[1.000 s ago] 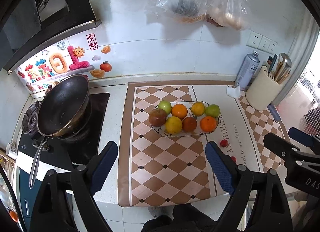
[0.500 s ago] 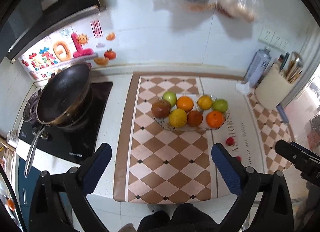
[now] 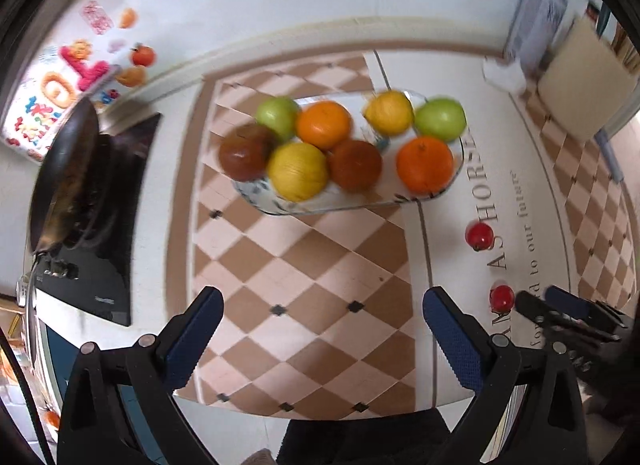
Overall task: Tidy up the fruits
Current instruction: 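Grasp a small red fruit with the left tool while the right tool grasps the other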
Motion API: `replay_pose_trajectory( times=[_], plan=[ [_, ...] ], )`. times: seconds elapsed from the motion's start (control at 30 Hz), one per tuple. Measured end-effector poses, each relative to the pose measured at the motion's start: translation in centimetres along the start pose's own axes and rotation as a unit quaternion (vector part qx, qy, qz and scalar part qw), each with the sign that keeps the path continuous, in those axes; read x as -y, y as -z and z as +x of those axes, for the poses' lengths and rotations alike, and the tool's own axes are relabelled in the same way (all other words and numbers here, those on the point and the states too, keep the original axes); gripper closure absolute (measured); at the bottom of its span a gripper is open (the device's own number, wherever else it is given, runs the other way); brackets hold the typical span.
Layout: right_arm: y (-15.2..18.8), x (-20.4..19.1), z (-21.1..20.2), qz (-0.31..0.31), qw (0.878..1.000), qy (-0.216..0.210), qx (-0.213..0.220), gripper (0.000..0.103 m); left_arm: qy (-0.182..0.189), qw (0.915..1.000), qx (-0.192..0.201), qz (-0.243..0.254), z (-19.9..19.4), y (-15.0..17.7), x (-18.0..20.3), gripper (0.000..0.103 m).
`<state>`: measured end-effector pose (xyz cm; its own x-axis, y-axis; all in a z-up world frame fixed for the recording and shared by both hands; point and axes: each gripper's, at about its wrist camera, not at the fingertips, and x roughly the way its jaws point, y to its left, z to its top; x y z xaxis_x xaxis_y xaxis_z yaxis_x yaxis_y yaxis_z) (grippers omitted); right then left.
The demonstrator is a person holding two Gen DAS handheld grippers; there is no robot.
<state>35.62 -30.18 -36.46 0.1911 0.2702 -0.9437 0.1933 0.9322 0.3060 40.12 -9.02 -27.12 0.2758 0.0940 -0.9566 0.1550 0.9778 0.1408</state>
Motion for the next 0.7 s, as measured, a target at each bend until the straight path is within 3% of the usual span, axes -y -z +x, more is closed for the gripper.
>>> replay_pose_trajectory(
  times=[0.1, 0.2, 0.27, 0.57, 0.63, 0.7],
  plan=[
    [-0.3, 0.0, 2.5, -0.004, 1.0, -0.01, -0.022, 0.059, -0.006, 0.9995, -0.02, 0.024, 1.9, -1.0, 2.3, 0.001],
    [-0.4, -0.2, 3.3, -0.027, 0.999, 0.001, -0.021, 0.062, 0.006, 0.9987, -0.037, 0.036, 3.2, -1.8, 4.0, 0.001],
    [-0.7, 0.4, 3.1, -0.024, 0.999, -0.008, -0.022, 0.073, 0.019, 0.9977, -0.051, 0.039, 4.2, -2.3, 5.2, 0.001],
    [-1.3, 6.2, 0.7, 0.026, 0.999, -0.021, -0.008, 0.073, 0.101, 0.9873, -0.109, 0.055, 8.3, -5.2, 10.6, 0.004],
    [-1.4, 6.9, 0.4, 0.03, 0.999, -0.021, -0.007, 0.073, 0.114, 0.9845, -0.119, 0.061, 9.2, -5.6, 11.7, 0.012],
    [-1.4, 7.3, 0.0, 0.037, 0.999, -0.023, -0.007, 0.073, 0.122, 0.9807, -0.136, 0.07, 10.4, -5.8, 12.9, 0.03]
  ],
)
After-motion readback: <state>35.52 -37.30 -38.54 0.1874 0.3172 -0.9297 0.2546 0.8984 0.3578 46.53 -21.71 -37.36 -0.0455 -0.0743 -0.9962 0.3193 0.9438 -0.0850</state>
